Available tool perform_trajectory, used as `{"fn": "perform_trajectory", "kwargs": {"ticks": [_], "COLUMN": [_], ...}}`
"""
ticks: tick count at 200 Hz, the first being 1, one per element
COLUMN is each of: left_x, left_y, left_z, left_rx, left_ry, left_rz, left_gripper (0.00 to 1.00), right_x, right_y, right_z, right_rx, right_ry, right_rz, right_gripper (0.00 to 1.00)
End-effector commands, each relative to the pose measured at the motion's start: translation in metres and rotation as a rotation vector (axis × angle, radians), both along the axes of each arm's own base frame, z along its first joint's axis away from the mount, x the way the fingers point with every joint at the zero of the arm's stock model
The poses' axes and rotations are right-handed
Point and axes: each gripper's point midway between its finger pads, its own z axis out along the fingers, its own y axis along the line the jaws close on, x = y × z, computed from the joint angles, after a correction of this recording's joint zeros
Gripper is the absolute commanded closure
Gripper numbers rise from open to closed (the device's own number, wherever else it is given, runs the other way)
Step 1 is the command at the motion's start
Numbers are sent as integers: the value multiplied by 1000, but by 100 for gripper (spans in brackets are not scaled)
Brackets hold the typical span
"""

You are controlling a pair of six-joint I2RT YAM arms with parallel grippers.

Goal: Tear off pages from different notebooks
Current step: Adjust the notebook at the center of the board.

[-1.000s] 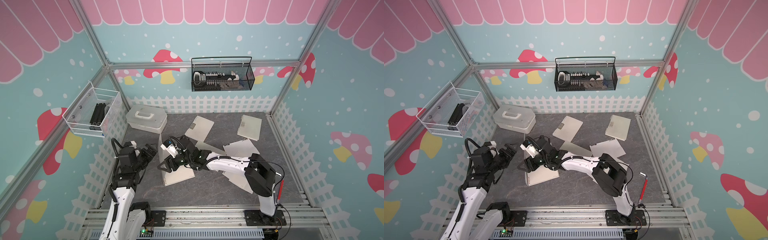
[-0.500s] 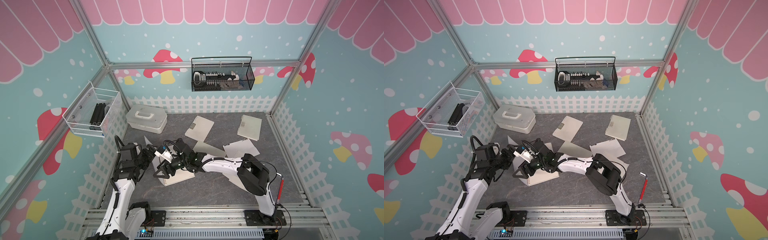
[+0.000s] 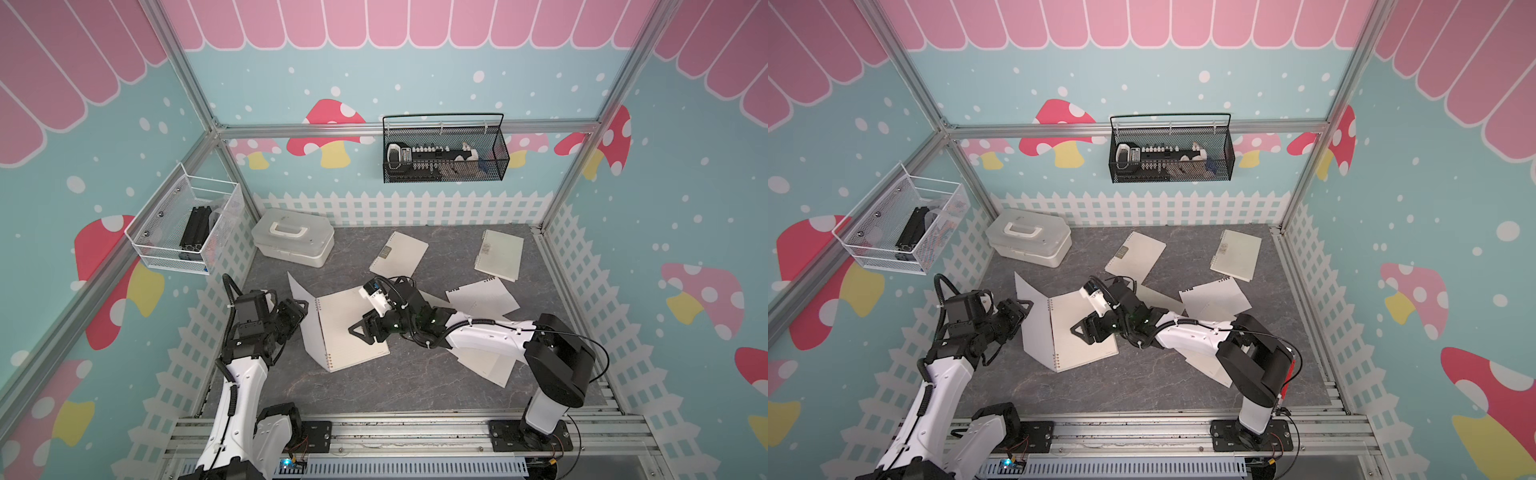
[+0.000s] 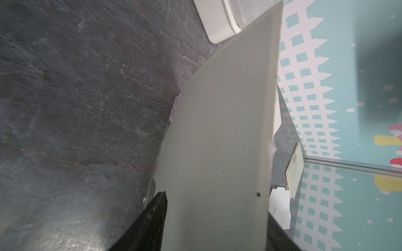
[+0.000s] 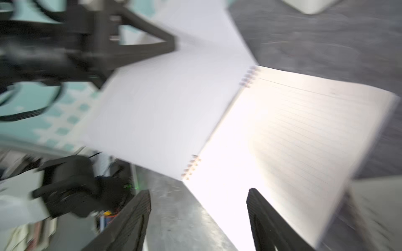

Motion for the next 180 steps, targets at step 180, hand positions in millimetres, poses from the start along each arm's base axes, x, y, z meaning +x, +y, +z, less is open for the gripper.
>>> {"fn": "perform_trajectory", "kwargs": {"ticks": [180], "left_x": [-6], "left_y": [12], "left_z": [14], "left_rx": [33], "left_ry": [-20], "left_rz": [21], "left_gripper": [85], "right_x": [37], "right_y": [-16], "right_z": [-100], "right_rx": [-331], "right_ry": [138], "right_rz": [-176], "right_gripper": [54]}}
